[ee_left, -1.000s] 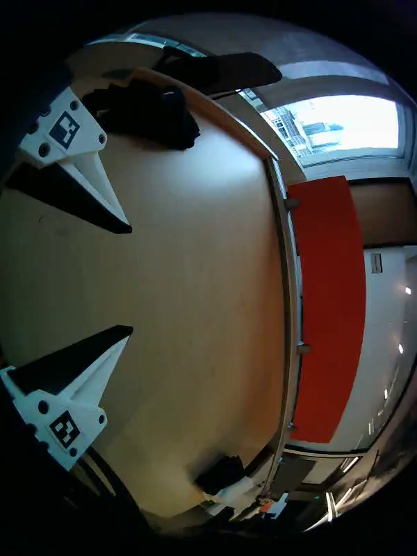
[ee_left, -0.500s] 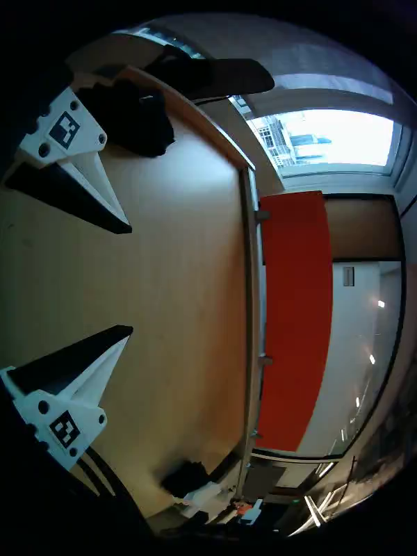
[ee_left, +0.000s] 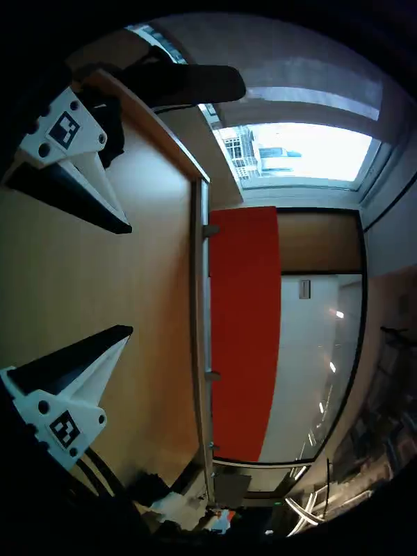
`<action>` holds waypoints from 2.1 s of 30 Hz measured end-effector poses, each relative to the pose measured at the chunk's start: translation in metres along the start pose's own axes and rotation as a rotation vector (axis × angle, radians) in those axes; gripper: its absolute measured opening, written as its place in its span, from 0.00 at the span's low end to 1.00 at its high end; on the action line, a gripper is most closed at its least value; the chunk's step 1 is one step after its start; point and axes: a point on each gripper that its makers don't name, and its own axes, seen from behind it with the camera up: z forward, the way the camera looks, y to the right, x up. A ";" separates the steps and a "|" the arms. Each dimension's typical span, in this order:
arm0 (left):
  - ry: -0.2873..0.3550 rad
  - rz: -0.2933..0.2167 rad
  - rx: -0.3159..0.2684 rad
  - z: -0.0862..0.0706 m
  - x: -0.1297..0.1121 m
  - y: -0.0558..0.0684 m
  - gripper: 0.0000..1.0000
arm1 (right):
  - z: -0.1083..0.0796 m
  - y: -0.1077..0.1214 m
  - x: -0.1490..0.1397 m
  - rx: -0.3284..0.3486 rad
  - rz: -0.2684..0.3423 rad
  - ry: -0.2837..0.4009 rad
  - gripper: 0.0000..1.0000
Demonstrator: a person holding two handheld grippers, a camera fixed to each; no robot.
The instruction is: Fold towel
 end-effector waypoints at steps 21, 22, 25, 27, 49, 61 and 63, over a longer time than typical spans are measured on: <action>0.181 0.009 -0.027 0.030 0.090 -0.002 0.98 | -0.006 -0.038 0.020 0.019 0.030 0.037 0.94; 0.181 0.009 -0.030 0.030 0.090 -0.002 0.98 | -0.006 -0.040 0.022 0.020 0.033 0.042 0.94; 0.183 0.011 -0.038 0.031 0.091 -0.001 0.98 | -0.007 -0.048 0.027 0.026 0.040 0.055 0.94; 0.182 0.012 -0.044 0.031 0.091 0.001 0.98 | -0.006 -0.053 0.030 0.029 0.043 0.062 0.94; 0.194 0.002 -0.076 0.033 0.096 0.007 0.98 | -0.008 -0.093 0.045 0.045 0.055 0.088 0.94; 0.195 0.000 -0.087 0.037 0.097 0.011 0.98 | -0.006 -0.096 0.042 0.043 0.070 0.087 0.94; 0.195 0.000 -0.087 0.038 0.097 0.011 0.98 | -0.005 -0.097 0.041 0.044 0.074 0.086 0.94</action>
